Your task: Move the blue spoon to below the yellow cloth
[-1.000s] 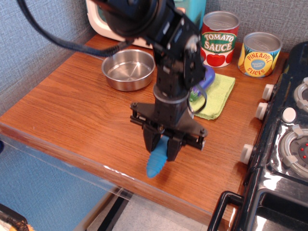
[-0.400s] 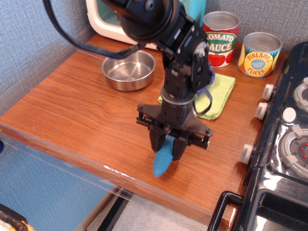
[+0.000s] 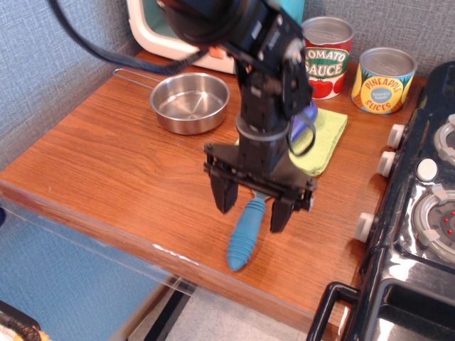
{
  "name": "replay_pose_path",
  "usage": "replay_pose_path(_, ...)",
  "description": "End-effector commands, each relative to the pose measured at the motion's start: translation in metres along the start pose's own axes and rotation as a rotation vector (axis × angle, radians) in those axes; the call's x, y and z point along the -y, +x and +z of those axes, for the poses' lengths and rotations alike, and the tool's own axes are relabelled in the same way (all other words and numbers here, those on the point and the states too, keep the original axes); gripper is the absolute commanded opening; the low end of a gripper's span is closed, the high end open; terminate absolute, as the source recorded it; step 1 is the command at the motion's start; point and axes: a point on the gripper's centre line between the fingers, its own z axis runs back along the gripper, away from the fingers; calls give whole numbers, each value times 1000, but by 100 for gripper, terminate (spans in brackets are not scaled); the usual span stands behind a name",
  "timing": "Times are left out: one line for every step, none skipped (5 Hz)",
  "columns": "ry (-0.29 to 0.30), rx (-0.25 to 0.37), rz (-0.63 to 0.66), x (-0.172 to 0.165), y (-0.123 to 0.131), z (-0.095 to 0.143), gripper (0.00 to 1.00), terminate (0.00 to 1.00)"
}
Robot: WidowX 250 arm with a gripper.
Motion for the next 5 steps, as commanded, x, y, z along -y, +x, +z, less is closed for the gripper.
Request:
replay_pose_path(-78, 125, 3, -23, 15, 56, 100, 0)
replay_pose_path(-67, 126, -9, -29, 24, 58, 100, 0)
replay_pose_path(-36, 125, -34, -38, 32, 56, 100, 0)
replay_pose_path(-36, 125, -34, -38, 32, 56, 100, 0)
replay_pose_path(-36, 125, -34, -38, 32, 56, 100, 100)
